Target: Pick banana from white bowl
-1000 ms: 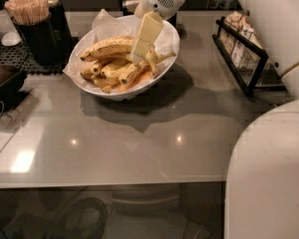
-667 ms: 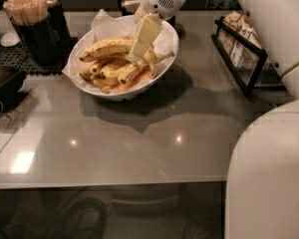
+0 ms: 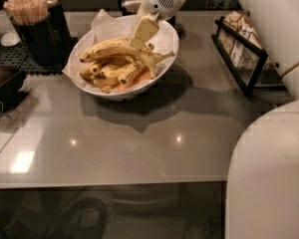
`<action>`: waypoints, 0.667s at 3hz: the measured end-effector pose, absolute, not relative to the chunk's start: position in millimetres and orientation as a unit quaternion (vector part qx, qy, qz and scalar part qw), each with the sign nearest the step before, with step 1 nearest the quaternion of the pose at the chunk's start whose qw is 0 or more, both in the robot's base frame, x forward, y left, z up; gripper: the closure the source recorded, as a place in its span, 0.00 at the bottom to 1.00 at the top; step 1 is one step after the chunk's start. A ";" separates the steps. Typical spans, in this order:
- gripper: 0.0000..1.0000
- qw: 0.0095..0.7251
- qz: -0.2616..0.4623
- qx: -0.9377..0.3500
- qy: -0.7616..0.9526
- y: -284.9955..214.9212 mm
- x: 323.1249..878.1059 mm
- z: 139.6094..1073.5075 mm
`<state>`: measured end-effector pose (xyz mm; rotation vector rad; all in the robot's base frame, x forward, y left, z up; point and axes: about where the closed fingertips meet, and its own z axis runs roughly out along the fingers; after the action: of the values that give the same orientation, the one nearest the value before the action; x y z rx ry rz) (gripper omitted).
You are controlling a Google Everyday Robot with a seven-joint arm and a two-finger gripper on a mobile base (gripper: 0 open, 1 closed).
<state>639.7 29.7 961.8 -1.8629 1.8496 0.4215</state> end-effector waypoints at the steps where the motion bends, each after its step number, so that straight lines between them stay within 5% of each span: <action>1: 0.88 0.239 0.154 -0.680 0.675 29.7 639.8 961.8; 2: 0.87 0.241 0.143 -0.682 0.676 28.9 641.9 958.7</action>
Offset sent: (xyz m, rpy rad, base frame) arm -0.0010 -0.0084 -0.0048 -0.0398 -0.0337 -0.0076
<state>641.9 28.9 958.7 -1.8655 1.8482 0.3914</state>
